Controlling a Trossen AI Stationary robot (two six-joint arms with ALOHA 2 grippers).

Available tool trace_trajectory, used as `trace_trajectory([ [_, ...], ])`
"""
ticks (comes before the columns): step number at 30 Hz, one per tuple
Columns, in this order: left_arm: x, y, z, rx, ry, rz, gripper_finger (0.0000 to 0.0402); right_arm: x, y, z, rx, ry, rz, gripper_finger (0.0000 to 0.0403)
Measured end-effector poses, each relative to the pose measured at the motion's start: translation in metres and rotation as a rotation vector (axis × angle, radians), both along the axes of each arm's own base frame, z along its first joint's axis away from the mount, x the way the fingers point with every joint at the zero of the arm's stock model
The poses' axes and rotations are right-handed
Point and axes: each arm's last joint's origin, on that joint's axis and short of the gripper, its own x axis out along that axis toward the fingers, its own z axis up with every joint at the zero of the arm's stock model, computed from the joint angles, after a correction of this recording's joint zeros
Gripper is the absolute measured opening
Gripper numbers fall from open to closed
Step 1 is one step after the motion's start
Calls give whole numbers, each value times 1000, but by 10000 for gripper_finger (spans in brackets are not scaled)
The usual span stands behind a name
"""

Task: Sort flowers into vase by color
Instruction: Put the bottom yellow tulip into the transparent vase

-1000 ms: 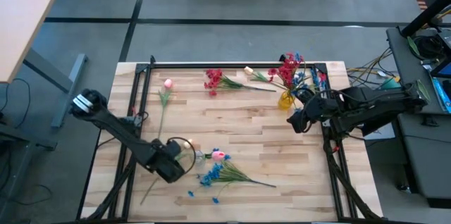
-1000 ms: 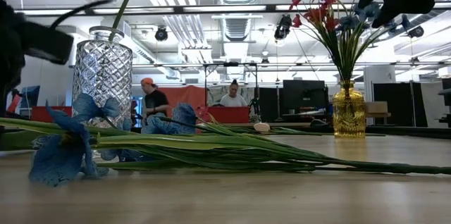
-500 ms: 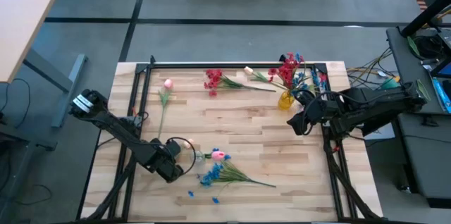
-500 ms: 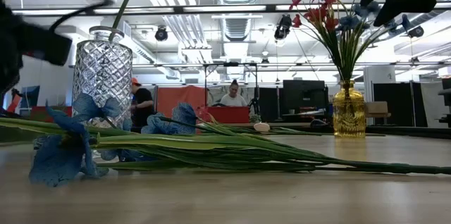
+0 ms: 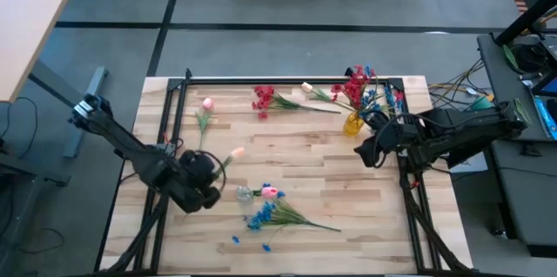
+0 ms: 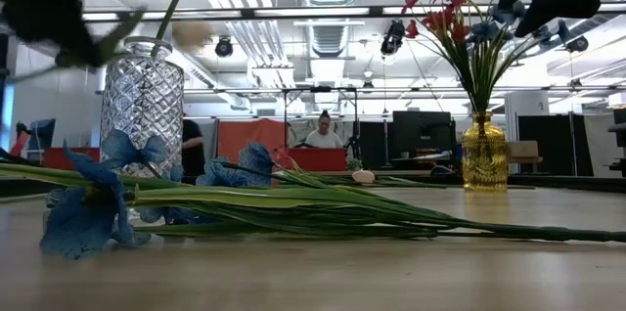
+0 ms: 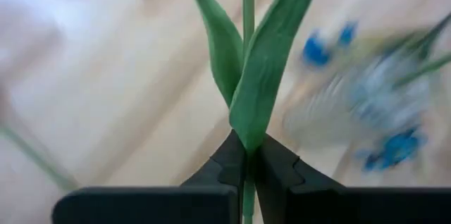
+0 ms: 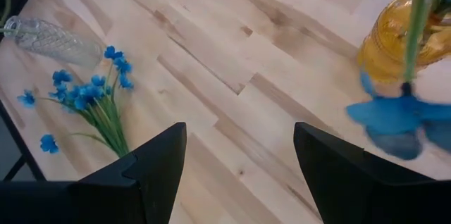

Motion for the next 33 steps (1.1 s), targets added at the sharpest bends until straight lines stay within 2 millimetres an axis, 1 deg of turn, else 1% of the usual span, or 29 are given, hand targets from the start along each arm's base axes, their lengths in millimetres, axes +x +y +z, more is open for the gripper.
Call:
trace_trajectory([
  [5,-10,10,44,153,-243,-70,2,1,0,0,-24,-7,1,254],
  [9,-14,6,77,249,-491,-147,1,1,-1,1,-40,-15,8,254],
  [13,-14,-3,102,332,-693,-259,1,1,-1,1,-62,-17,3,254],
  [17,-15,-8,120,431,-806,-321,1,2,-2,1,-83,-22,2,254],
  [21,-15,-8,127,441,-863,-382,1,2,-2,1,-87,-23,1,254],
  [23,-12,-11,125,458,-873,-389,1,2,-2,1,-91,-23,-2,254],
  [27,-1,-22,108,524,-887,-410,1,2,-2,1,-96,-23,0,254],
  [30,2,-26,100,555,-954,-419,1,2,-2,1,-97,-23,0,254],
  [33,4,-27,87,576,-1018,-444,1,2,-2,1,-97,-23,0,254],
])
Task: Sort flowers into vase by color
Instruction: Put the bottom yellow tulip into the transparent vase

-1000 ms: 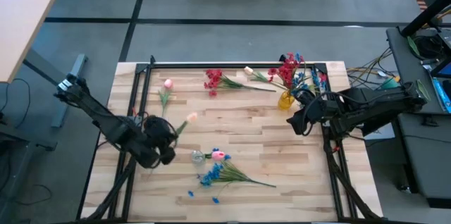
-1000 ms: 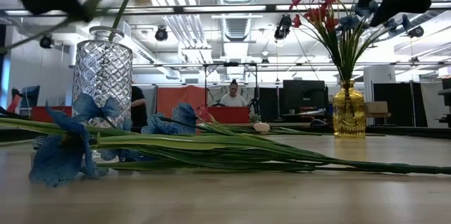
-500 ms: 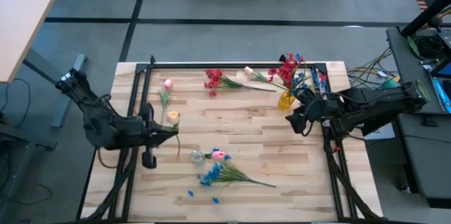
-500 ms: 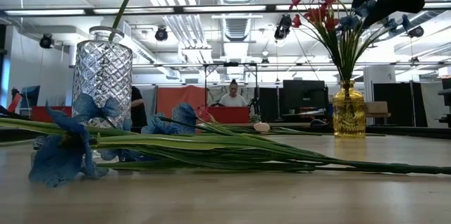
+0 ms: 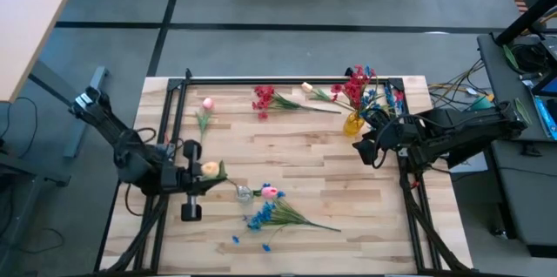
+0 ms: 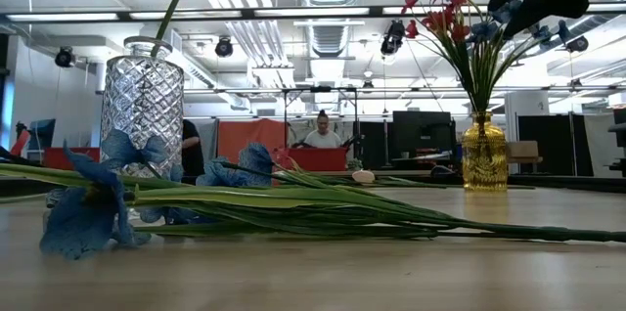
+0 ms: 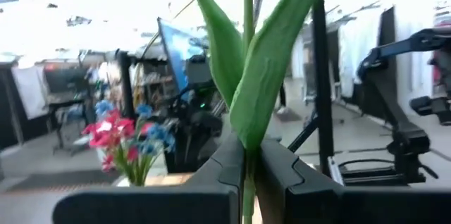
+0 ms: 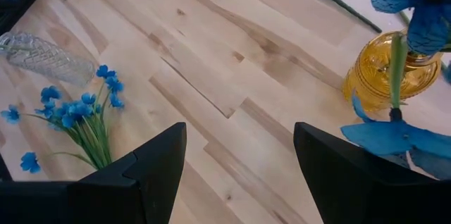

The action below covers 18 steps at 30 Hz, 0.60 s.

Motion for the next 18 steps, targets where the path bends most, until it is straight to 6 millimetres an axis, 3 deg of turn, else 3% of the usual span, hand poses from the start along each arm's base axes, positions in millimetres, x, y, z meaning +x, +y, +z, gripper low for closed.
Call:
trace_trajectory([
  [7,-2,10,-31,-10,-61,6,1,0,0,0,0,-1,0,254],
  [18,-4,14,-49,-25,-26,57,1,2,0,1,1,-22,5,254],
])
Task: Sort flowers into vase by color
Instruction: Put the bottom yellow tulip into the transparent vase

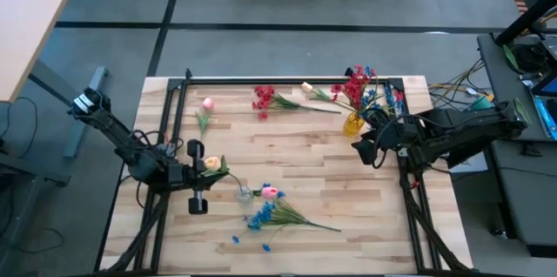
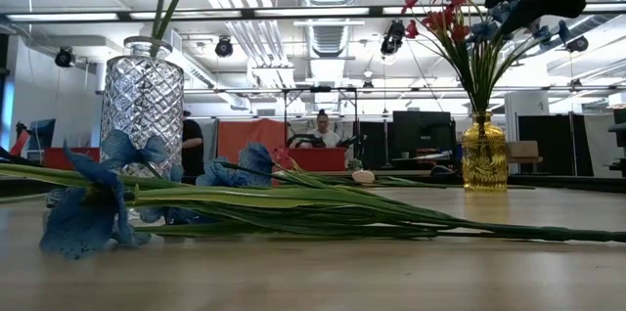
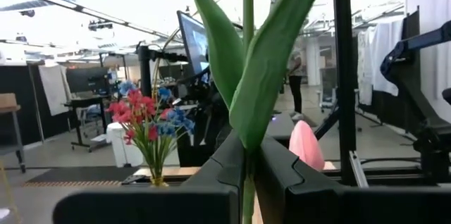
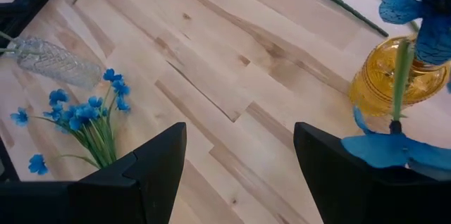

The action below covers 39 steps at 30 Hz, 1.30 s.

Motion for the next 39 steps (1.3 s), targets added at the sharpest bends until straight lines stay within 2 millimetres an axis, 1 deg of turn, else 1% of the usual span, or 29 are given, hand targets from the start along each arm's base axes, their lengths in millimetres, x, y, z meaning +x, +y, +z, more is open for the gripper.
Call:
trace_trajectory([
  [8,1,-1,-5,-15,34,-12,13,0,0,0,-3,1,5,254],
  [15,4,-3,-9,-33,49,-16,38,0,0,0,-4,1,8,254],
  [21,7,-5,-17,-63,101,41,78,0,0,0,-3,1,8,254],
  [29,7,-4,-22,-127,139,59,150,0,0,0,6,2,12,254],
  [34,1,-1,-21,-131,159,78,188,3,2,-2,26,26,56,254],
  [39,-12,5,-19,-197,195,42,200,12,9,-10,51,85,116,254],
])
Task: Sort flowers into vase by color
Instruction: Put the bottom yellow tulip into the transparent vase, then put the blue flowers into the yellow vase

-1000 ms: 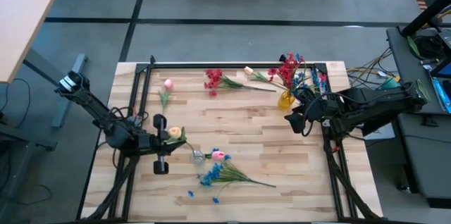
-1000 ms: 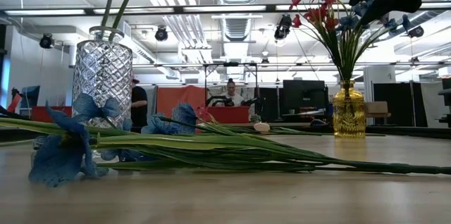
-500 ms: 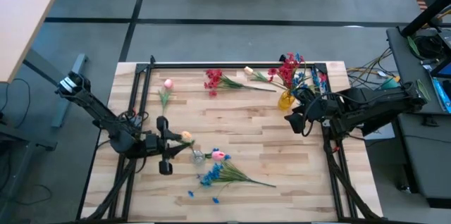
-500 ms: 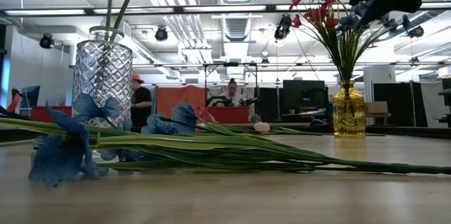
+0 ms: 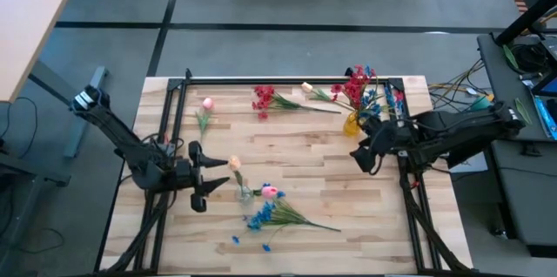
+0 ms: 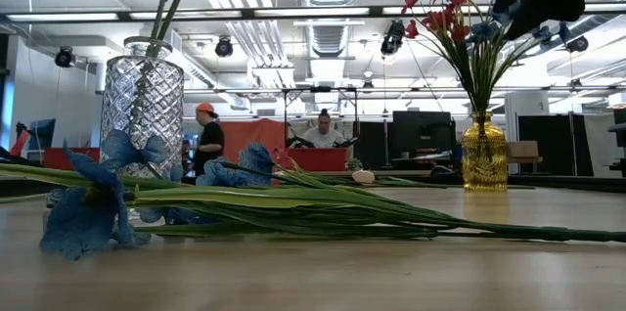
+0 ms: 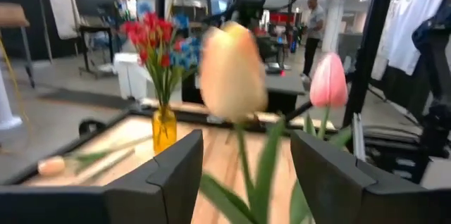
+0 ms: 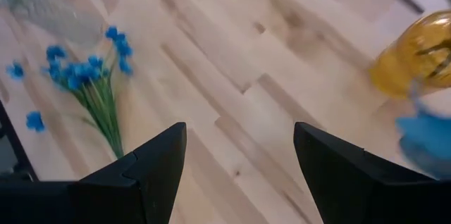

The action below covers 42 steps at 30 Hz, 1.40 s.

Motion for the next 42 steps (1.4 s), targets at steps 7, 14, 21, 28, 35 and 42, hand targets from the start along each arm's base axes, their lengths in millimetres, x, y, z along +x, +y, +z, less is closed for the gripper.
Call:
trace_trajectory([
  [7,-13,11,0,-76,43,-10,200,23,21,-19,-13,97,127,254],
  [14,-23,21,-1,-99,75,-7,200,59,58,-44,-59,66,314,254],
  [21,-26,24,-3,-108,95,-24,201,97,92,-75,-70,-22,424,255],
  [28,-25,22,-3,-108,105,-71,201,125,106,-115,-12,3,416,297],
  [35,-24,21,-6,-87,127,-70,201,158,136,-148,-105,59,503,308],
  [42,-23,20,-9,-74,142,-68,201,186,158,-164,-186,111,545,296],
])
